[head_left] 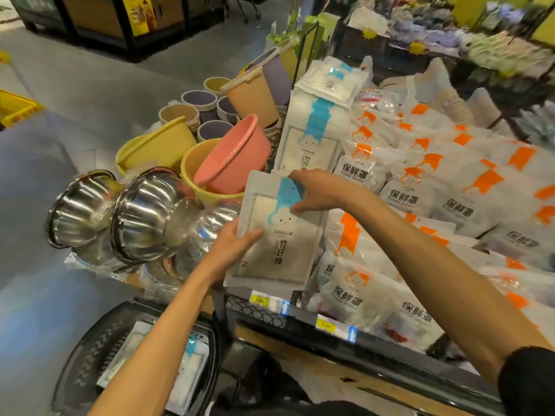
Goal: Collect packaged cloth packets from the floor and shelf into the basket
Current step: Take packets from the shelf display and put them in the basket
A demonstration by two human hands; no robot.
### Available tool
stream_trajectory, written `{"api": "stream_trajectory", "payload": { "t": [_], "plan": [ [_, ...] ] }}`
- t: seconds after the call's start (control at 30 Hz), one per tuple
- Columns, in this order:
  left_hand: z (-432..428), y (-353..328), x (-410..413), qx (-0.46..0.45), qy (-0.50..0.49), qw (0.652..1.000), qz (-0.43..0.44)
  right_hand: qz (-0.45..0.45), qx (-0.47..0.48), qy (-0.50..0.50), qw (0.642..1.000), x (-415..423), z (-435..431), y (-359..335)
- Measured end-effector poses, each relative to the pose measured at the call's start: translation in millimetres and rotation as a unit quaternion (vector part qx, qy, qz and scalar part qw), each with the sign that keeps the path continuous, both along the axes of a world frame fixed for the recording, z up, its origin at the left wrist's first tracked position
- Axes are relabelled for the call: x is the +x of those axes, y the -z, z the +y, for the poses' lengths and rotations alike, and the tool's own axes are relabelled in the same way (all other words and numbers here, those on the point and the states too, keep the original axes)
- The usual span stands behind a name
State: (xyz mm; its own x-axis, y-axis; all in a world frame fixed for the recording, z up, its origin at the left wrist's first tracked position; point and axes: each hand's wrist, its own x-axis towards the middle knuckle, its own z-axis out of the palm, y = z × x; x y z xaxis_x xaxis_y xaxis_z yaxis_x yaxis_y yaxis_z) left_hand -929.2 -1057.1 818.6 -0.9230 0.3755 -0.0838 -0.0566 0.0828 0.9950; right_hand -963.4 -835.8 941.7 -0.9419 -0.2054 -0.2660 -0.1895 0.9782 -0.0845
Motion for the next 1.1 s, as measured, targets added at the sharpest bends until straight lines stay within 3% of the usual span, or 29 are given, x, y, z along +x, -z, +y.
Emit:
{"api": "stream_trajectory", "payload": {
  "t": [0.27, 0.47, 0.6, 0.77, 0.93, 1.1],
  "plan": [
    [17, 11, -2, 0.041, -0.032, 0.999, 0.003, -0.021, -0.068, 0.035, 0.997, 1, 16, -6],
    [18, 25, -23, -0.009, -0.097, 0.995, 0.012, -0.054, -0.116, 0.073, 0.989, -21, 28, 3],
    [-1, 63, -26, -0.137, -0.136, 0.981, 0.023, -0.040, -0.097, 0.072, 0.992, -43, 26, 13],
    [-22, 111, -22, -0.374, -0.080, 0.921, 0.081, -0.042, -0.089, 0.088, 0.991, -70, 30, 27],
    [-16, 136, -7, -0.475, -0.061, 0.874, 0.081, -0.018, -0.050, 0.086, 0.995, -98, 29, 43],
    [-14, 137, -10, -0.475, -0.091, 0.872, 0.075, -0.014, -0.015, 0.103, 0.994, -118, 33, 73]
  ]
}}
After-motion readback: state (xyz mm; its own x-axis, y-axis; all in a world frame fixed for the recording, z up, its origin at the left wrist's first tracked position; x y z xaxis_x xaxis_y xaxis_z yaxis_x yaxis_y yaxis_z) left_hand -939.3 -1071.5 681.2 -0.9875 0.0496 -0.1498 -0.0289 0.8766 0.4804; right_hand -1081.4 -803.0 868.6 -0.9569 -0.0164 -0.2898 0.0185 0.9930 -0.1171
